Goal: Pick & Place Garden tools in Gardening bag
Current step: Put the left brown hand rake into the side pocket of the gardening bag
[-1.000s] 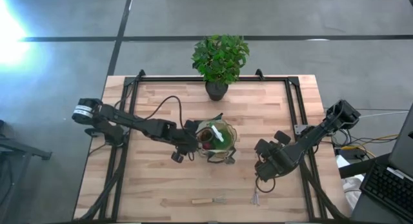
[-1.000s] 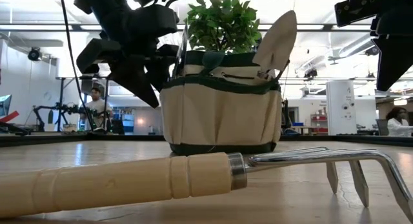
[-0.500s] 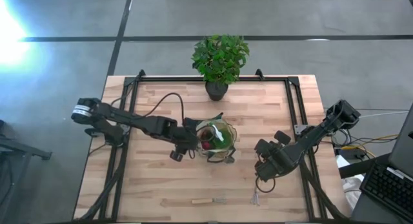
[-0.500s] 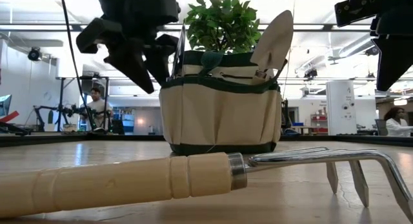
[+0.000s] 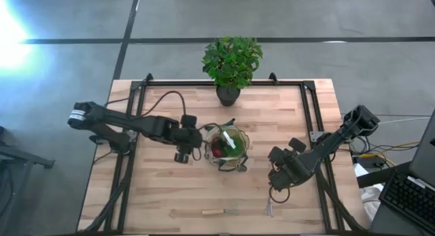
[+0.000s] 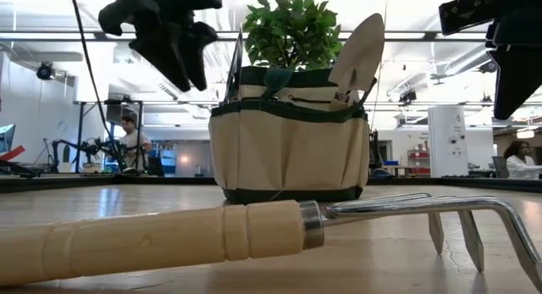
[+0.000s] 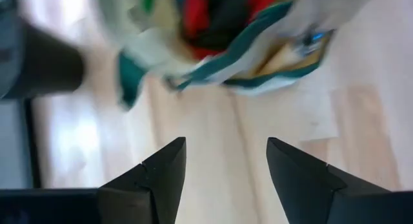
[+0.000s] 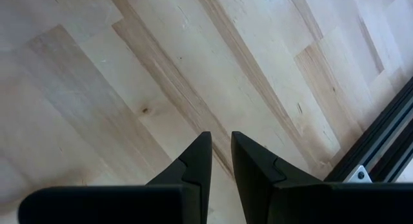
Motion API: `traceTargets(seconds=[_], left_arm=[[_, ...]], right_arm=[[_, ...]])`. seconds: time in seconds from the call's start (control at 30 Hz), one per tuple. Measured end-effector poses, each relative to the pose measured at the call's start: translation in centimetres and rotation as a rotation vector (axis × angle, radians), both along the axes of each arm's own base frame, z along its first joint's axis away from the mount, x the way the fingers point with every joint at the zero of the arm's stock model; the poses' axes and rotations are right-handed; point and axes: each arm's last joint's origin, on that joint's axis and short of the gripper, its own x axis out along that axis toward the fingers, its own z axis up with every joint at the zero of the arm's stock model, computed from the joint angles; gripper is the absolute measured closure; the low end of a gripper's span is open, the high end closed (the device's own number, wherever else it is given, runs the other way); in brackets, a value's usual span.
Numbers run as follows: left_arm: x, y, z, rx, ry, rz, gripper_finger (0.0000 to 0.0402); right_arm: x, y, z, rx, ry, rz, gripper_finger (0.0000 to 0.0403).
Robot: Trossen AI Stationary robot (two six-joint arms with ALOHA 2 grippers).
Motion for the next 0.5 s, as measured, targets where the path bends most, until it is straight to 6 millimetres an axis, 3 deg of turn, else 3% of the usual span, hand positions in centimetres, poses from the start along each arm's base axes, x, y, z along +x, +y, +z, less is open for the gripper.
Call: traceTargets(seconds=[0.23,0.5], left_arm=[[-2.9,0.8,1.2,0.025,-0.113,0.203,0.0194],[-6.7,2.0,1.0,0.126,-0.333,0.464,0.0203]], right_arm=[[0.0,0.0,0.0,0.0,0.001,0.002,0.0351],[0.3,0.3,0.6,0.036,0.027,0.077,0.0351]])
